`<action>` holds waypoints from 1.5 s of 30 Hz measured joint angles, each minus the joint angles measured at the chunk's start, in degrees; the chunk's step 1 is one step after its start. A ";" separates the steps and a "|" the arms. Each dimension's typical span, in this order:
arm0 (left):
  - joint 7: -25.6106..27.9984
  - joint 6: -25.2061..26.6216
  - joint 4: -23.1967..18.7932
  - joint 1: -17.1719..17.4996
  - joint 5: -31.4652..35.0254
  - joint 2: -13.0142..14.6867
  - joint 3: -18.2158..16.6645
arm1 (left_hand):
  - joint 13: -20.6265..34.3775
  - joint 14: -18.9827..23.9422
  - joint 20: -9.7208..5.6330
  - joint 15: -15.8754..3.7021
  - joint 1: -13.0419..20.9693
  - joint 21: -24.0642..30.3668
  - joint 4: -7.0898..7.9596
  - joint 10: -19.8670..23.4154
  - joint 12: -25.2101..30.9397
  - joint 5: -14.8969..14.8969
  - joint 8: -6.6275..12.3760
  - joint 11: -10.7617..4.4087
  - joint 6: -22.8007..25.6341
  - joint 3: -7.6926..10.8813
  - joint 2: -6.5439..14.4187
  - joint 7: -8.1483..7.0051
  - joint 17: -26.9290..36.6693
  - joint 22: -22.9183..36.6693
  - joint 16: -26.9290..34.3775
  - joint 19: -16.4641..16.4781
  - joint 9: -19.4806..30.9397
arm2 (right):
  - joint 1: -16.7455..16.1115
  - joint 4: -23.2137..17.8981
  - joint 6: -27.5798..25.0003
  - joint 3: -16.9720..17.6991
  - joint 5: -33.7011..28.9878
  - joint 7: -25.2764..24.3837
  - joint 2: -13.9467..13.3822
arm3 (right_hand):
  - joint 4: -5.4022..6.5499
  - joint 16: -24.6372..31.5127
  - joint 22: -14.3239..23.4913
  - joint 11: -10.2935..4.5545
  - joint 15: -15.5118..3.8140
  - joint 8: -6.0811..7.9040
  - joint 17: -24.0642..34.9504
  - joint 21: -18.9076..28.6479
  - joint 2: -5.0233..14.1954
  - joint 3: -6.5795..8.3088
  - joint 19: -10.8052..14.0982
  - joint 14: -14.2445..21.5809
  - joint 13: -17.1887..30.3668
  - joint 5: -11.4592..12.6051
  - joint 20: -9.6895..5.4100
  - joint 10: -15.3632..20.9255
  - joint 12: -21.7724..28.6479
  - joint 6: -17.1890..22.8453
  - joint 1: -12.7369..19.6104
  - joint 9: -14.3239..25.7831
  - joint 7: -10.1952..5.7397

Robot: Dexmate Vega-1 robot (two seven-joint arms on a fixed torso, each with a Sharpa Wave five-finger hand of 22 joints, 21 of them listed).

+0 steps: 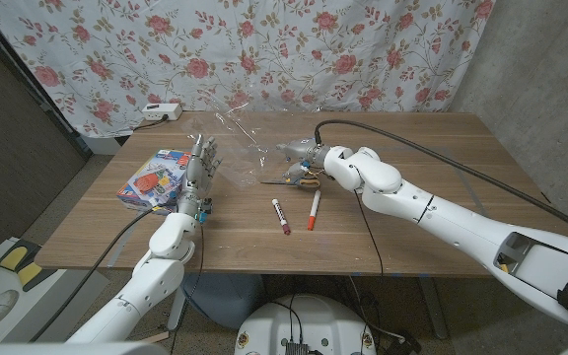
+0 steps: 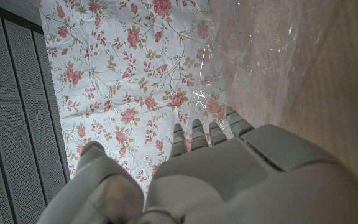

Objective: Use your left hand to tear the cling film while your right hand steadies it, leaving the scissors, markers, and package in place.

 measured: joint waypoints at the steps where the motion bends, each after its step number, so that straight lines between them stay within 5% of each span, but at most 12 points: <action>1: 0.00 0.00 0.00 0.02 -0.01 0.00 0.00 | 0.00 0.00 0.00 0.00 0.00 0.00 0.00 0.00 0.00 0.00 0.00 0.00 0.00 0.00 0.00 0.00 0.00 0.00 0.00 0.00 0.00 | 0.02 0.09 0.00 -0.04 -0.04 -0.03 0.04 | -0.01 0.00 0.00 0.00 -0.04 0.00 -0.16 0.00 0.00 0.01 0.00 0.04 0.00 0.00 0.00 0.00 0.00 0.00 0.00 0.00 0.00; 11: 0.03 -0.13 -0.19 0.52 -0.09 0.00 -0.05 | 0.00 0.00 0.00 0.00 0.00 0.00 0.00 -0.01 0.00 0.00 0.00 0.00 0.00 0.00 0.00 0.00 0.00 0.00 0.00 0.00 0.00 | 0.21 0.96 0.04 -0.62 -0.59 -0.37 0.48 | 0.16 0.22 0.00 0.30 0.29 -0.19 -0.21 -0.18 -0.45 -0.16 -0.36 0.32 -0.45 -0.01 0.36 0.30 -0.32 -1.63 -0.45 0.00 0.07; 45: 0.30 -0.49 -0.47 0.93 -0.13 -0.20 -0.05 | 0.00 -0.01 0.00 0.00 0.00 0.00 -0.24 0.10 0.00 0.00 0.01 0.11 0.01 -0.24 0.00 0.00 0.00 0.00 0.00 0.00 0.00 | 1.21 4.06 0.23 -2.27 -0.05 -0.48 1.57 | 0.53 -0.05 0.01 -1.93 2.12 -0.63 0.70 -0.40 0.04 0.41 -2.59 -0.27 2.30 0.87 2.59 -0.33 0.21 -5.30 -0.90 0.01 -0.49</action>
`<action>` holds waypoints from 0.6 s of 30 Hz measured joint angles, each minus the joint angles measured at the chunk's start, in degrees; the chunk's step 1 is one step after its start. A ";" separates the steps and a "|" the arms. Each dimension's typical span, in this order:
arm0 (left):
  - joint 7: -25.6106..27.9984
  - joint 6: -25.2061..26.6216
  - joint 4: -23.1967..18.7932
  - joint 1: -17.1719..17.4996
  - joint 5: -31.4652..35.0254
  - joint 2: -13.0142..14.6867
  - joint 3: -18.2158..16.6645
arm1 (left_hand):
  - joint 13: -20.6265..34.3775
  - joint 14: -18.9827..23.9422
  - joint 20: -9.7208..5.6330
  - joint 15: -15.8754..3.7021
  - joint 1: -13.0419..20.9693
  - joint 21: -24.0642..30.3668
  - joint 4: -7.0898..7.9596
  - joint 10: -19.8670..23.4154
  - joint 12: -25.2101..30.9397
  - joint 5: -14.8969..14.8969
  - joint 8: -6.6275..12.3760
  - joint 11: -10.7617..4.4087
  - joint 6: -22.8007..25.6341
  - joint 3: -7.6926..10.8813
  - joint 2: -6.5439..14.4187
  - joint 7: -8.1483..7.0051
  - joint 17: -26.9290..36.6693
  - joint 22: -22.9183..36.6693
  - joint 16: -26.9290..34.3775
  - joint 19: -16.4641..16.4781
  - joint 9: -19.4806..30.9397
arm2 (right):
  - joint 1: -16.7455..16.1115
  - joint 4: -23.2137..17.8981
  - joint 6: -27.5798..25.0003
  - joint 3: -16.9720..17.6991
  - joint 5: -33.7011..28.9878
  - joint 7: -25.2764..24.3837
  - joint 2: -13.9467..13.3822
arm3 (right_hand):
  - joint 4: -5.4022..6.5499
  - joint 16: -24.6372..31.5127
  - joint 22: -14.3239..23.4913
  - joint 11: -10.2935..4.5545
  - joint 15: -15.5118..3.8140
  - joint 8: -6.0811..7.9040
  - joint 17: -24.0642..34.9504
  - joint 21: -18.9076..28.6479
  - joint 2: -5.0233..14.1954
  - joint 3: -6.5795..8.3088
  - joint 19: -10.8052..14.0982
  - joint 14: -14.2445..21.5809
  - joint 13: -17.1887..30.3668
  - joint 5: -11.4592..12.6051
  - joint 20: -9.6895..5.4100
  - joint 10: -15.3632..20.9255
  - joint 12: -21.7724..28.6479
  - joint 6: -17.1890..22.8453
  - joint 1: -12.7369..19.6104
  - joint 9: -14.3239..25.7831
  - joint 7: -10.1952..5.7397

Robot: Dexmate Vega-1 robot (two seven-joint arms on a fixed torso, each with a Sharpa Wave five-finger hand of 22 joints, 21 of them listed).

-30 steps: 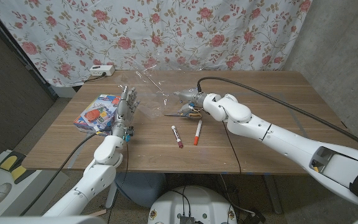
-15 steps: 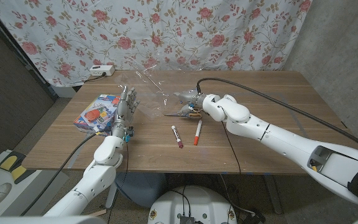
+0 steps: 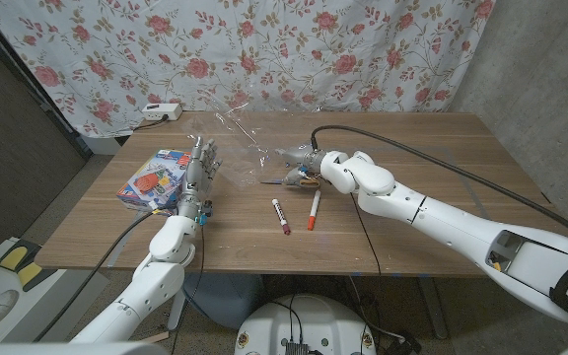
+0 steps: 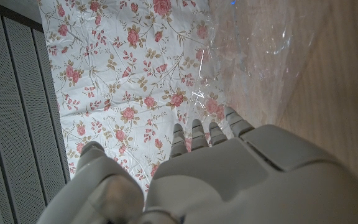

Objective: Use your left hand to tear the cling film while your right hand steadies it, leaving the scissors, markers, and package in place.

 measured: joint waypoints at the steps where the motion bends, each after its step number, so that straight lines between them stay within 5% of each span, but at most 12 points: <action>1: 0.00 0.00 0.00 0.00 0.00 -0.01 0.01 | 0.00 0.00 0.00 0.00 0.00 0.00 0.00 0.00 0.00 0.00 0.00 0.00 0.00 0.00 0.00 0.00 0.00 0.00 0.00 0.00 0.00 | 0.02 0.09 0.00 -0.04 0.00 0.01 0.02 | 0.00 0.00 0.00 -0.22 0.31 0.00 0.00 0.00 0.01 0.00 -0.01 -0.11 0.16 0.00 0.01 -0.22 0.05 0.00 0.01 0.00 0.00; 18: 0.25 0.00 0.01 0.02 0.01 -0.20 0.04 | 0.00 0.00 0.00 0.00 0.00 0.00 0.00 0.00 0.00 0.00 0.00 0.00 -1.56 0.00 0.00 -0.34 0.00 0.00 0.00 0.00 0.00 | 0.48 1.40 0.03 -0.97 -0.07 0.23 0.31 | -0.65 0.00 0.00 -0.01 0.70 -0.22 0.53 0.00 1.12 1.28 -0.30 0.10 1.86 1.33 0.30 -0.61 1.37 -1.19 1.13 0.00 -0.23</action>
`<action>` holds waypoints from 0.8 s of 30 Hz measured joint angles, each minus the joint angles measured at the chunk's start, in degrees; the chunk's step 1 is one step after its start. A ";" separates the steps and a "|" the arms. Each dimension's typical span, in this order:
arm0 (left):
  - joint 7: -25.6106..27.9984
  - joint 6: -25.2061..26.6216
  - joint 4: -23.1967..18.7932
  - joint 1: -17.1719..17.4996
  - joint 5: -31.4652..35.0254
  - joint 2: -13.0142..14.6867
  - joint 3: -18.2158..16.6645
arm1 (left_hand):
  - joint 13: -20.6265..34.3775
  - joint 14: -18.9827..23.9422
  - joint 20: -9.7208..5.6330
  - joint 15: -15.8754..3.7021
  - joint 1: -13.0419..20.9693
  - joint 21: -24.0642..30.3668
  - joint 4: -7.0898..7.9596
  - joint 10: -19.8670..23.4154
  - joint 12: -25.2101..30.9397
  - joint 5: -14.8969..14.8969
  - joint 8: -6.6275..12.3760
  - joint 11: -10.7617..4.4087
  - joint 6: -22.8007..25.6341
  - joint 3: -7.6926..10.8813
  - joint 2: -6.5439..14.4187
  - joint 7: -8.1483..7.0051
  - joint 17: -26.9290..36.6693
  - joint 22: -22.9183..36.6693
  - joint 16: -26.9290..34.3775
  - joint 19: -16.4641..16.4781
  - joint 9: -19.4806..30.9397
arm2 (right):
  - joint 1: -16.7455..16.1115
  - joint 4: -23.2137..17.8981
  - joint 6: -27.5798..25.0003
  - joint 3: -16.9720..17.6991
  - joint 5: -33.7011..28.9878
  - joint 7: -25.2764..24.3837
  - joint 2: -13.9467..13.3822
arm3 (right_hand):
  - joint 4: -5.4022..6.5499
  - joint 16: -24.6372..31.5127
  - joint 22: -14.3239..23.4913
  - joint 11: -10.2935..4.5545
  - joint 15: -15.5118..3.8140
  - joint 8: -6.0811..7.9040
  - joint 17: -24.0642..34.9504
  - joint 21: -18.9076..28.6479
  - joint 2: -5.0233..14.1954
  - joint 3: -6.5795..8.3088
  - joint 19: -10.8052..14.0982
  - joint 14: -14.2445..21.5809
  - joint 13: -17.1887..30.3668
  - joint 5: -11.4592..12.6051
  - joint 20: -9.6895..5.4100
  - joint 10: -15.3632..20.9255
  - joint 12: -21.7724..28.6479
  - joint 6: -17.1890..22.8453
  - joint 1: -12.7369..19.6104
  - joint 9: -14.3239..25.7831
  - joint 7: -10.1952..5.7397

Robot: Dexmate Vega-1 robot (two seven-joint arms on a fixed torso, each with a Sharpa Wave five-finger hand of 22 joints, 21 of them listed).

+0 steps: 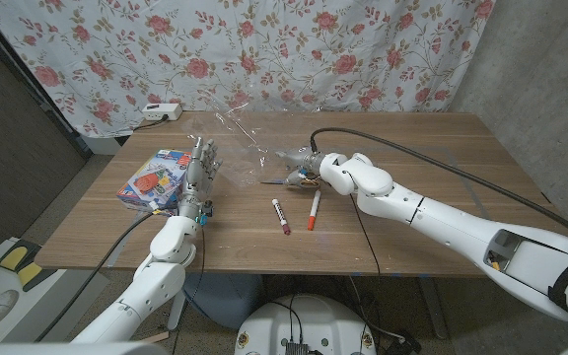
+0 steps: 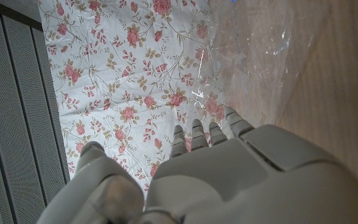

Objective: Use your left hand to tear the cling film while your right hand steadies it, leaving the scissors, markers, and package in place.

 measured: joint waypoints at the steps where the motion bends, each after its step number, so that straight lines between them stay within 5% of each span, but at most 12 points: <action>1: 0.02 0.00 0.01 0.01 0.00 -0.02 0.00 | 0.00 0.00 0.00 0.00 0.00 0.00 0.00 0.00 0.00 0.00 -0.06 0.00 -0.57 0.00 0.00 -0.03 0.00 0.00 0.00 0.00 0.00 | 0.02 0.04 0.00 -0.02 -0.03 0.00 0.00 | -0.07 0.00 0.00 0.00 0.00 0.00 0.00 0.00 0.00 0.07 0.00 0.00 0.11 0.28 0.00 0.00 0.29 0.00 0.00 0.00 0.00; 24: 0.87 -0.23 0.08 0.17 0.00 -0.55 -0.14 | 0.00 0.00 -0.32 0.00 0.00 0.00 -0.16 0.62 0.00 0.00 -1.14 -0.01 -7.45 -0.16 0.00 -1.30 0.00 0.00 0.00 -0.32 0.00 | 0.38 1.69 0.42 -1.08 -0.98 -0.65 0.07 | 0.18 0.00 0.00 -0.75 -0.03 -0.61 0.79 0.00 0.06 1.41 0.01 1.47 3.14 3.33 -0.01 0.30 3.08 -2.96 0.54 0.00 -1.35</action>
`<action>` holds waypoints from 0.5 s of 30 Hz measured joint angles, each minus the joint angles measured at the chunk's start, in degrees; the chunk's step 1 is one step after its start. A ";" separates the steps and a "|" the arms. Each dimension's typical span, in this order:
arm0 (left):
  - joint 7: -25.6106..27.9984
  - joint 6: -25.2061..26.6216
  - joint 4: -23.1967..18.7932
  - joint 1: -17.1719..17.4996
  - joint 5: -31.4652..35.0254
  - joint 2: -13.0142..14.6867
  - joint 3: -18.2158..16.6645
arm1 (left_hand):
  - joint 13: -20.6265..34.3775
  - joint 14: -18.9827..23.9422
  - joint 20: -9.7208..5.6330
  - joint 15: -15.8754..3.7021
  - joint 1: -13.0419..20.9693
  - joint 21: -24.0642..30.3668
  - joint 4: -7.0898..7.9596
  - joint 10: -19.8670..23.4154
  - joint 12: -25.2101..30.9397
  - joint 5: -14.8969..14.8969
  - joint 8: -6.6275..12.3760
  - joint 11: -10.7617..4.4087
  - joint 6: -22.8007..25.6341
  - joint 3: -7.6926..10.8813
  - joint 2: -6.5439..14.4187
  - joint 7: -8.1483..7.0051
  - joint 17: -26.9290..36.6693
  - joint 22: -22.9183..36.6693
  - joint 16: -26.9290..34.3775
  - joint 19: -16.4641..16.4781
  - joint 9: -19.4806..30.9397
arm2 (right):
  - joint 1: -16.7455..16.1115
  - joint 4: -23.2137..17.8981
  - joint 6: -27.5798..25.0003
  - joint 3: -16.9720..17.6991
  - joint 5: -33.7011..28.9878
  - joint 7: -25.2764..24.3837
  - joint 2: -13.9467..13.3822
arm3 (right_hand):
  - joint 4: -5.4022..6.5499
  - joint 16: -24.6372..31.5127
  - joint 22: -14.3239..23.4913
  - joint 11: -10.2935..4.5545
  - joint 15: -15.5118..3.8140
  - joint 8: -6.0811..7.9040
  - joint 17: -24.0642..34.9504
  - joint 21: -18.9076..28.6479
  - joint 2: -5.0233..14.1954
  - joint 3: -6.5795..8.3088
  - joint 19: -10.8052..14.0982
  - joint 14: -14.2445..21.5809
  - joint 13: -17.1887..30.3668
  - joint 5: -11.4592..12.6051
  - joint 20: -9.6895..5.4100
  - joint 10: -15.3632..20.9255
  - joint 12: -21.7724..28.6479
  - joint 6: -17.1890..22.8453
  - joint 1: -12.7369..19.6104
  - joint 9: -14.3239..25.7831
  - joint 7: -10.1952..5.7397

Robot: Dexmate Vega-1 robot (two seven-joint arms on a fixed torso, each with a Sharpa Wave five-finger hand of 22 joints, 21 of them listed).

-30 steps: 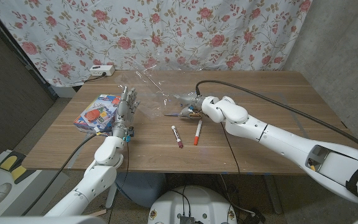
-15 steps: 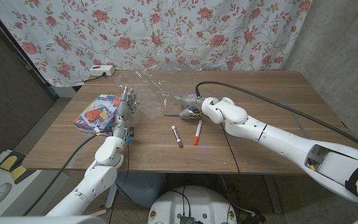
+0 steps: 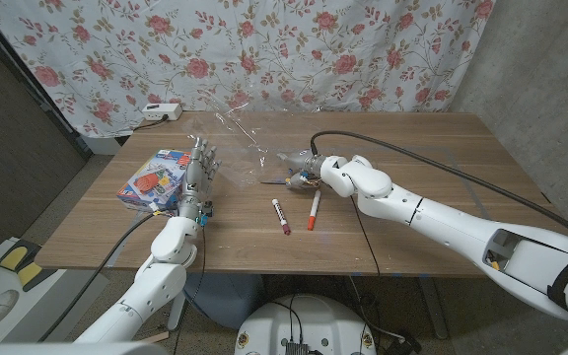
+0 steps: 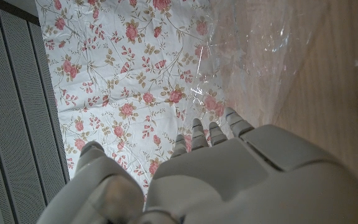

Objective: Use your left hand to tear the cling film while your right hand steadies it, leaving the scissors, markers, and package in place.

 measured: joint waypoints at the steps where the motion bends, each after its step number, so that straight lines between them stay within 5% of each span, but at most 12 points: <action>1: 0.04 0.00 -0.01 0.00 0.02 -0.02 -0.01 | 0.00 0.00 0.00 0.00 0.00 0.00 0.00 0.00 0.00 0.00 0.00 0.00 -0.23 0.00 0.00 0.21 0.00 0.00 0.00 0.00 0.00 | 0.00 0.05 0.01 -0.05 -0.08 -0.08 0.00 | 0.00 0.00 0.00 0.00 -0.08 0.00 0.00 0.00 0.00 0.00 0.00 0.09 0.21 0.00 0.00 0.00 0.18 -0.12 0.00 0.00 -0.12; 15: 0.07 0.00 -0.09 -0.05 0.09 -0.06 -0.01 | 0.00 0.00 0.01 0.00 0.00 0.00 0.00 0.04 0.00 0.00 0.73 -0.05 -0.31 0.00 0.00 0.29 0.00 0.00 0.00 0.00 -0.14 | -0.16 0.28 0.04 -0.32 -0.58 -0.39 -0.03 | 0.07 0.00 0.00 -1.21 -0.78 0.45 0.53 0.00 -0.23 0.55 0.00 0.78 1.82 1.11 0.00 0.85 1.95 -0.31 -0.23 -0.30 -0.92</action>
